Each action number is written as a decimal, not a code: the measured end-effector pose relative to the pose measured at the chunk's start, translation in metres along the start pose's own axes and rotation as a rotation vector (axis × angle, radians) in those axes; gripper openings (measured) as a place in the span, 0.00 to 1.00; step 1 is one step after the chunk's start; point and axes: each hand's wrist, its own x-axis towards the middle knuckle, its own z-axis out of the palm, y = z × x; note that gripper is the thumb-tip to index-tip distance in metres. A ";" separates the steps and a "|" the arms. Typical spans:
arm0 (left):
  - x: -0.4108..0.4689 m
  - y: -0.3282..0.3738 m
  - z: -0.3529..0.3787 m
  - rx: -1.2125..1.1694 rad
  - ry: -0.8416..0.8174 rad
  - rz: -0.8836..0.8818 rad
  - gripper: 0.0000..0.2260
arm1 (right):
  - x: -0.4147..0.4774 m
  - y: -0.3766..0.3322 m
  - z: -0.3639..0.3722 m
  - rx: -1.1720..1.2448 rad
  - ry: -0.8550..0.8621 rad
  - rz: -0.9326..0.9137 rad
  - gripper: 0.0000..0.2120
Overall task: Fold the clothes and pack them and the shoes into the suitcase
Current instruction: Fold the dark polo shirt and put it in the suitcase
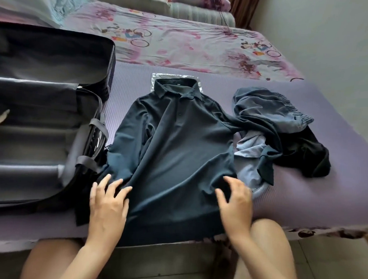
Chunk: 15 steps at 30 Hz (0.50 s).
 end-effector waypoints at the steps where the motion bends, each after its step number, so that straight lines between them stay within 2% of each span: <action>1: -0.003 0.001 0.004 0.011 -0.012 0.022 0.14 | 0.009 0.016 -0.006 -0.042 -0.011 0.118 0.21; 3: -0.008 0.002 0.014 0.040 -0.040 0.067 0.16 | 0.020 0.037 -0.010 -0.072 -0.115 0.346 0.28; 4: -0.010 0.003 0.018 0.060 -0.060 0.083 0.16 | 0.022 0.042 -0.010 -0.093 -0.165 0.398 0.29; 7: -0.013 0.006 0.021 0.121 -0.166 0.092 0.24 | 0.025 0.046 -0.006 -0.189 -0.210 0.311 0.18; 9: -0.015 0.008 0.023 0.138 -0.215 0.109 0.23 | 0.029 0.043 -0.007 -0.221 -0.209 0.249 0.12; 12: -0.017 0.010 0.027 0.158 -0.239 0.119 0.20 | 0.033 0.049 -0.023 -0.160 -0.170 0.301 0.09; 15: -0.018 0.012 0.030 0.172 -0.356 0.069 0.31 | 0.032 0.073 -0.050 -0.217 -0.185 0.347 0.09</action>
